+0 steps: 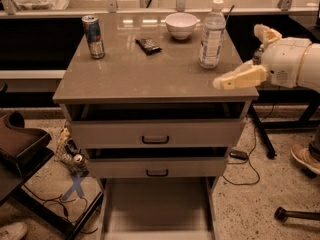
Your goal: Place blue plastic bottle into bottom drawer
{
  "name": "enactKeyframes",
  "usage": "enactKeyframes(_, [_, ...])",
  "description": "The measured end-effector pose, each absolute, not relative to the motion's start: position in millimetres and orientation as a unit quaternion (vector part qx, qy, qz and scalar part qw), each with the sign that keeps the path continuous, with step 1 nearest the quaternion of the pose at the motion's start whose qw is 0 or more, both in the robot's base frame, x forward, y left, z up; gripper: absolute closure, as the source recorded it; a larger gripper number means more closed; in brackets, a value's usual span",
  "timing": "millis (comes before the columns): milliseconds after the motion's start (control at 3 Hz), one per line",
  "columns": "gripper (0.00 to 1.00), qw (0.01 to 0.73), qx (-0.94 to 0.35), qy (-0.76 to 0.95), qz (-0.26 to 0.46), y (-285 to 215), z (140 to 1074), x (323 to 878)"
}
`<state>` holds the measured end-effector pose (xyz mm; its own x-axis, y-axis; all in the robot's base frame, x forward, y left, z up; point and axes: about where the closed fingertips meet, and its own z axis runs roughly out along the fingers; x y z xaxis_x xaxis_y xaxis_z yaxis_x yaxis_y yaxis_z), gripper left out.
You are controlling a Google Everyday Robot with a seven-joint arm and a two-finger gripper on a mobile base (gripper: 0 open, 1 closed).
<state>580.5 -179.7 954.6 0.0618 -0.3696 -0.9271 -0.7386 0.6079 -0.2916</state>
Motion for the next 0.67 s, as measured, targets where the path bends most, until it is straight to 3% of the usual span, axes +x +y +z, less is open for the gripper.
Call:
enactKeyframes(333, [0.00,0.635,-0.407,0.642,0.137,-165.0,974.9,594.2])
enactKeyframes(667, [0.00,0.621,-0.390,0.666,0.133,-167.1,961.3,606.7])
